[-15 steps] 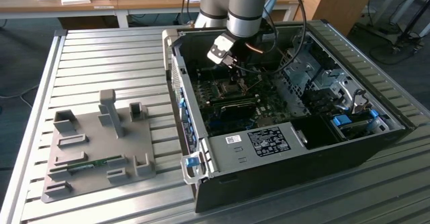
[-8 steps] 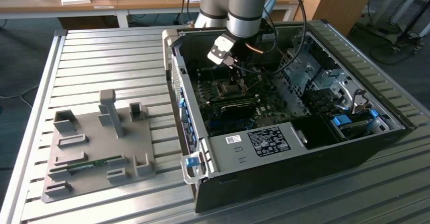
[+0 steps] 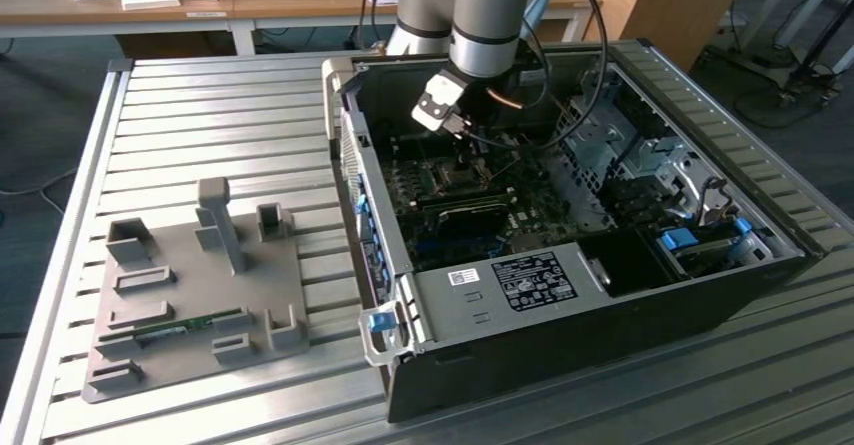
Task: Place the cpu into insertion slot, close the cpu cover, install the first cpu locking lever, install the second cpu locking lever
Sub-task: 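Place the cpu into insertion slot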
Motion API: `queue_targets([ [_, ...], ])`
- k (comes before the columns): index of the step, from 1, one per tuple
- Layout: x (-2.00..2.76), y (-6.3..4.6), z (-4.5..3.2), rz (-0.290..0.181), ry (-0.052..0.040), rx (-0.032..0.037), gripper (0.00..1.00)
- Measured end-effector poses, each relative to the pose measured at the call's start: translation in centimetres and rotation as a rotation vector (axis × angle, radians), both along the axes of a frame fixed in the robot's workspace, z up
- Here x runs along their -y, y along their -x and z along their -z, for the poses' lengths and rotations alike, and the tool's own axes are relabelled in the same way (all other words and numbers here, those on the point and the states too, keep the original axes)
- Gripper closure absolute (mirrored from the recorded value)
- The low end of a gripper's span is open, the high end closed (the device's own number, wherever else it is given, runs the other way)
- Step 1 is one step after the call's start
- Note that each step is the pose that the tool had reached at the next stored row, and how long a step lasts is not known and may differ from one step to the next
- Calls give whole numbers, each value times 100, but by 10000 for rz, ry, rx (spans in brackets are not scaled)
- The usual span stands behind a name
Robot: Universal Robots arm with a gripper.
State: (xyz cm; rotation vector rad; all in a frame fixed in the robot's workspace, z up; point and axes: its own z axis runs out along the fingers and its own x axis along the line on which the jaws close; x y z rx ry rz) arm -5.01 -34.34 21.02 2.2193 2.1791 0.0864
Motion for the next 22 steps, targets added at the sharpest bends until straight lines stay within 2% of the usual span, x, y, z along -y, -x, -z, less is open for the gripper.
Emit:
queue_targets([
  [22, -15, 6, 69, 2, -26, -1, 89],
])
